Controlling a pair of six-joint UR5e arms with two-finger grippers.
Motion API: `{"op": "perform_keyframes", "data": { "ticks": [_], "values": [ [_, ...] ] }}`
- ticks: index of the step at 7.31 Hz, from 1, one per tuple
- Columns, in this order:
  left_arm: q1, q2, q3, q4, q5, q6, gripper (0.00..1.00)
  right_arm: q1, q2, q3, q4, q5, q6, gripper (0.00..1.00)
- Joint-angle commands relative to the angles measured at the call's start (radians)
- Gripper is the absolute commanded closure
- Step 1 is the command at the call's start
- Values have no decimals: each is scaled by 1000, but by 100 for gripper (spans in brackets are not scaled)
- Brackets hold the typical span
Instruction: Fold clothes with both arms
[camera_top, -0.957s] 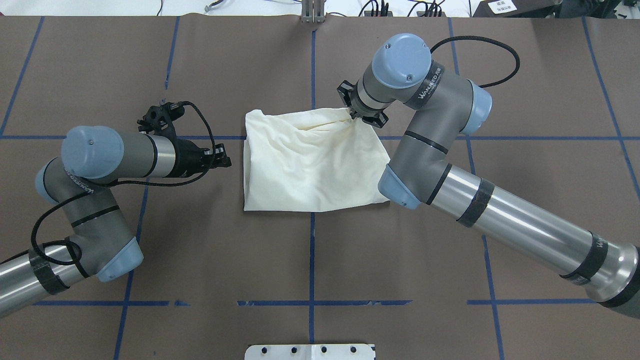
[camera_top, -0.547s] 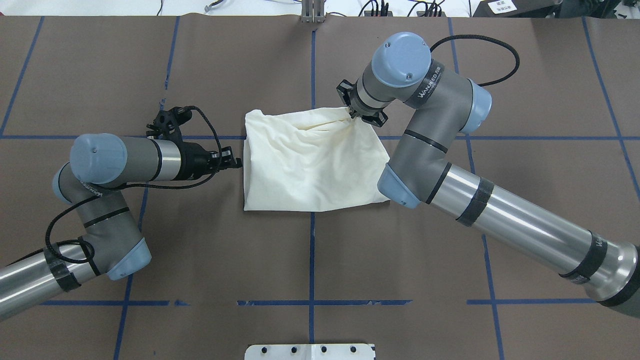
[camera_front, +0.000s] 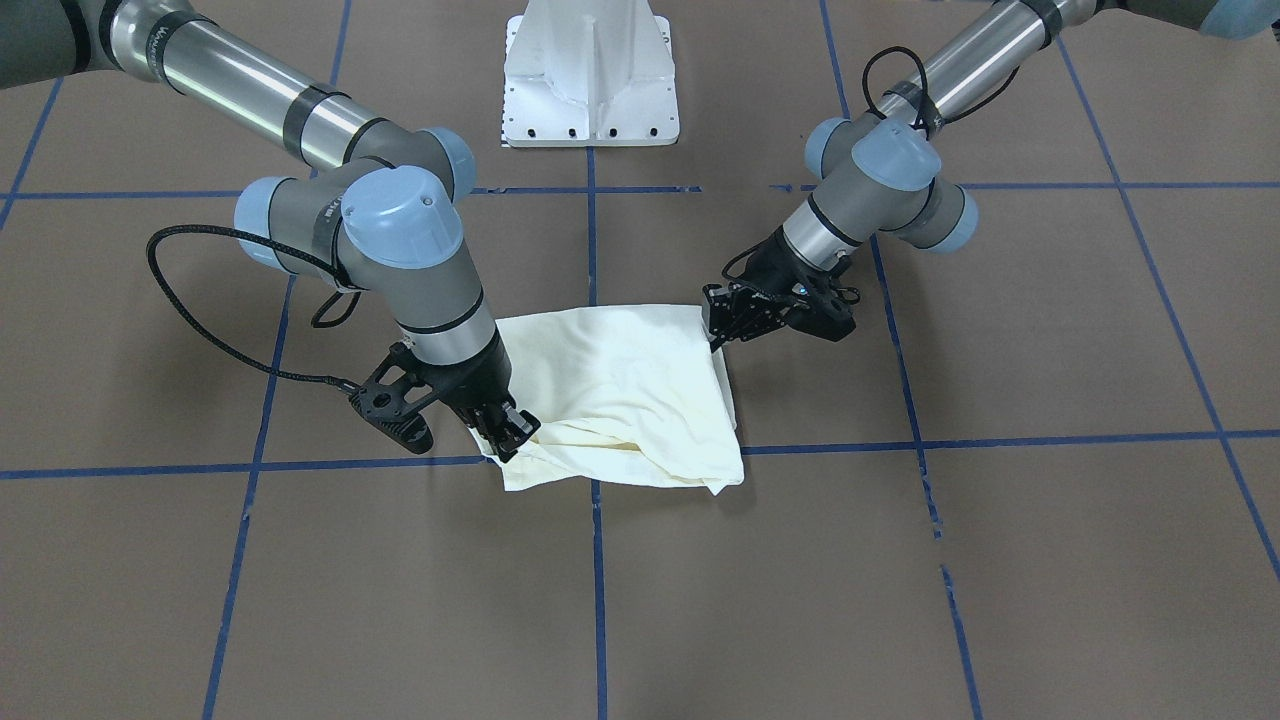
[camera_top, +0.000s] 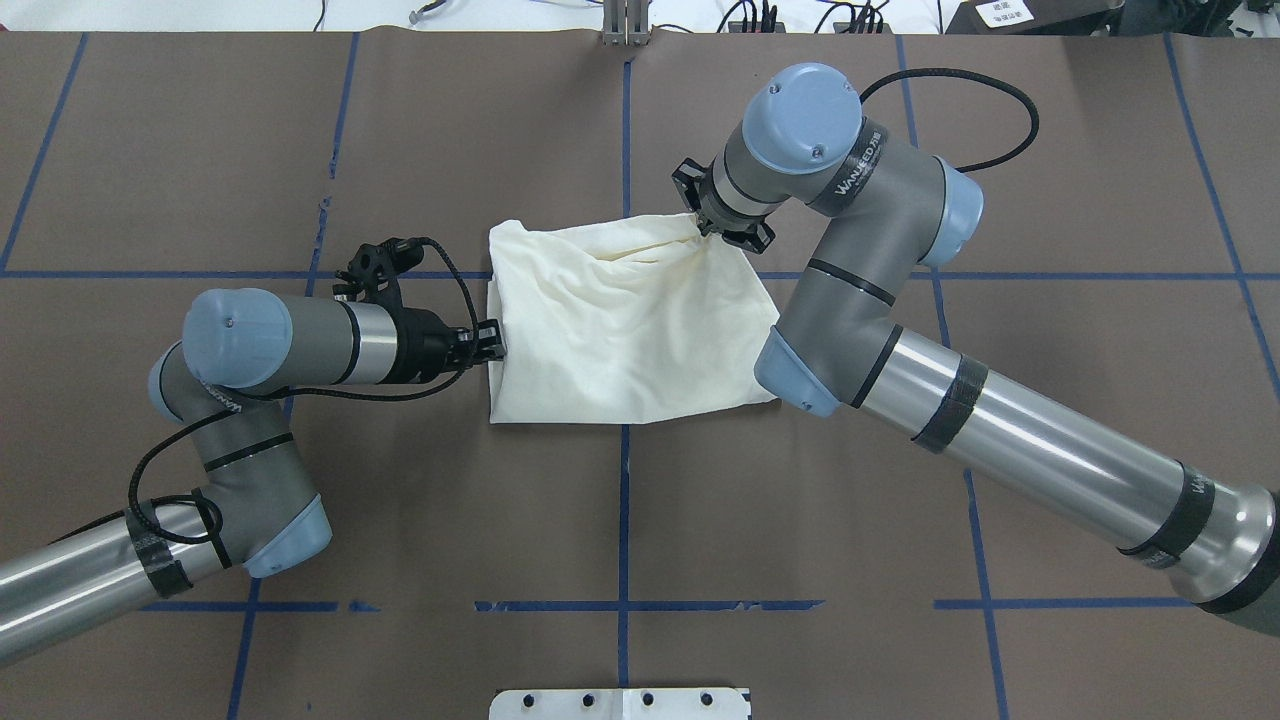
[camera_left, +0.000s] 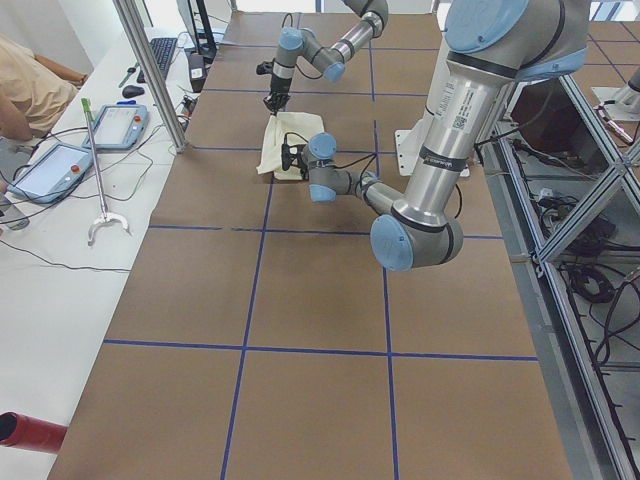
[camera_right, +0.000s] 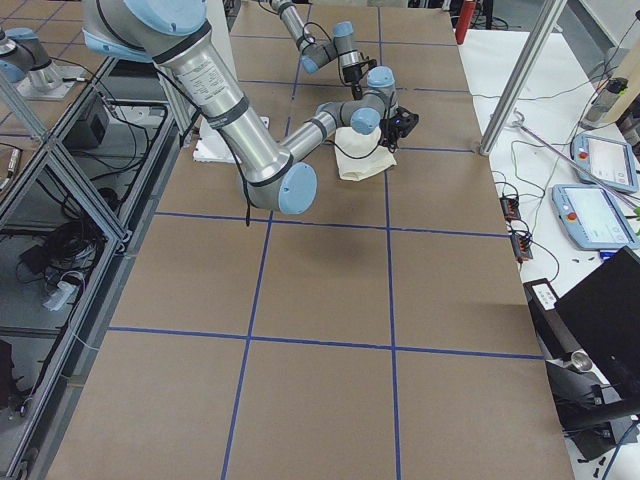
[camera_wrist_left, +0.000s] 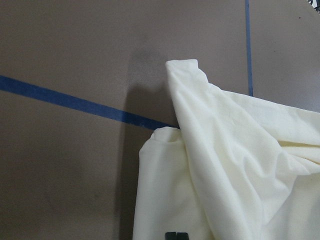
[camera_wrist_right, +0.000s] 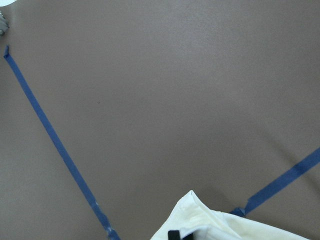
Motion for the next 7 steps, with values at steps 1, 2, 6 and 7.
{"op": "perform_keyframes", "data": {
  "ticks": [1,2,6,7],
  "values": [
    [19,10,2,-40,-144,3,100,0,0,1,0,-2,1,100],
    [19,12,8,-73,-233,0,100,0,0,1,0,-2,1,100],
    [81,33,3,-110,-246,-5,100,0,-3,-4,0,-3,-2,100],
    [81,67,-23,-113,-257,-5,100,0,-3,-4,0,-3,-3,100]
  ]
}}
